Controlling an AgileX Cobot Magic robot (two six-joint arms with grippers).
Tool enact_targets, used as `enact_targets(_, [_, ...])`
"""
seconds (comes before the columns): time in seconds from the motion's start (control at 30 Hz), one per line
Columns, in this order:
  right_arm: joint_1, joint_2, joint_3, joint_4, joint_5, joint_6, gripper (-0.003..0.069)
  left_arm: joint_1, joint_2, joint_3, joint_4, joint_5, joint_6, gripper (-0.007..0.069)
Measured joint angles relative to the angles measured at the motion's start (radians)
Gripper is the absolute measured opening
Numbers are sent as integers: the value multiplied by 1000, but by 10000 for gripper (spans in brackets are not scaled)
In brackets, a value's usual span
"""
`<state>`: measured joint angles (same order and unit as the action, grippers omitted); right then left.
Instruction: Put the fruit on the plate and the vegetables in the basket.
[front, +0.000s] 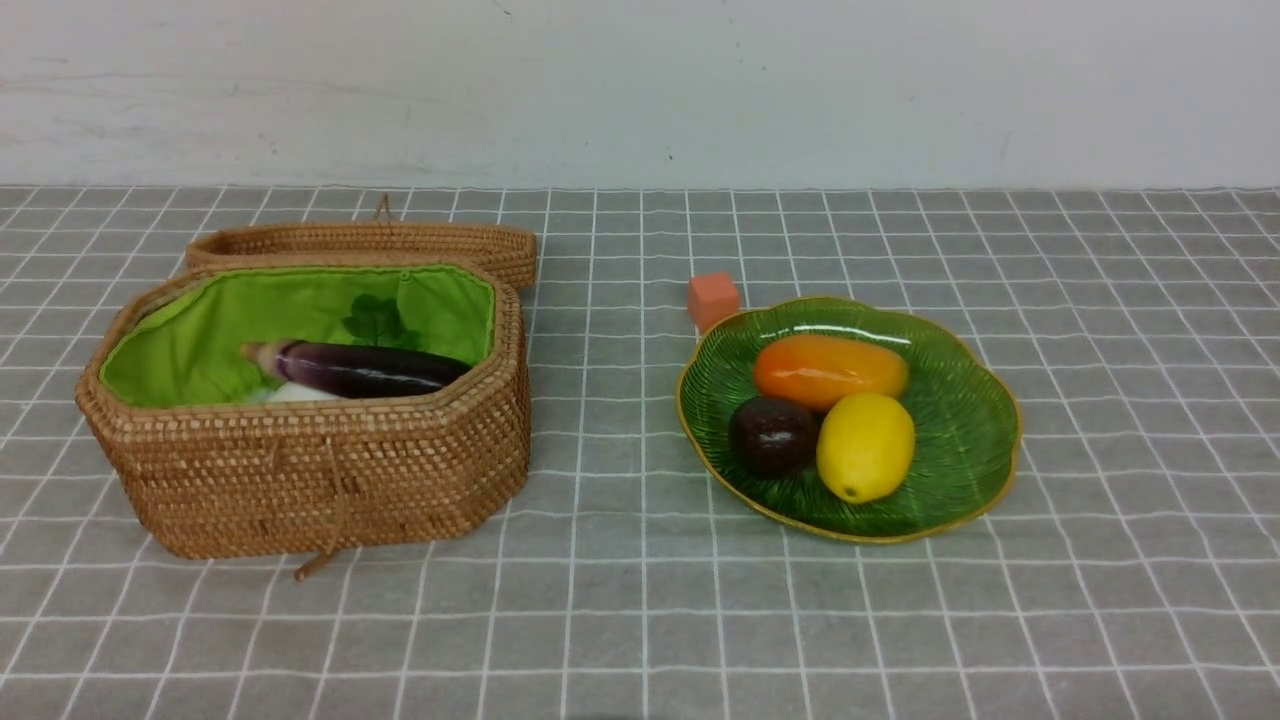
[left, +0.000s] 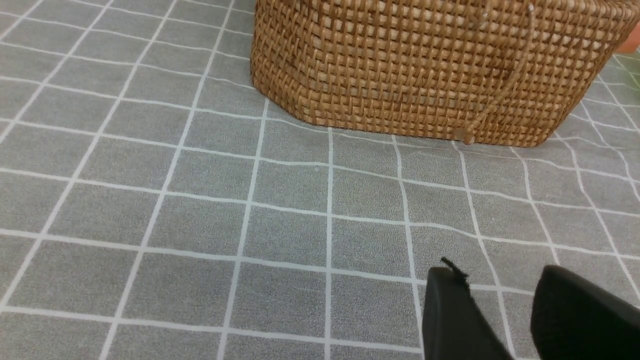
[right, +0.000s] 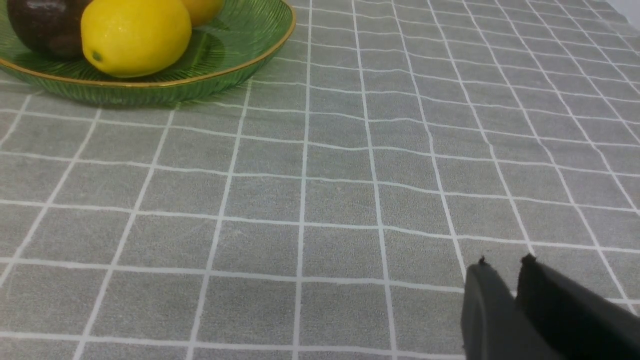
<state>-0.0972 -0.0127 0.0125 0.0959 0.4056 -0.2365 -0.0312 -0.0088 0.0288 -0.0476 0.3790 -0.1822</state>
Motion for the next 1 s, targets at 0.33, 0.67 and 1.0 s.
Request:
enact_targets(0.33, [0, 0, 0, 0, 0, 0, 107, 0, 0, 0, 0, 0, 0, 239])
enact_targets(0.67, [0, 0, 0, 0, 0, 0, 108, 0, 0, 0, 0, 0, 0, 239])
enact_targets(1.0, [0, 0, 0, 0, 0, 0, 120, 0, 0, 0, 0, 0, 0, 239])
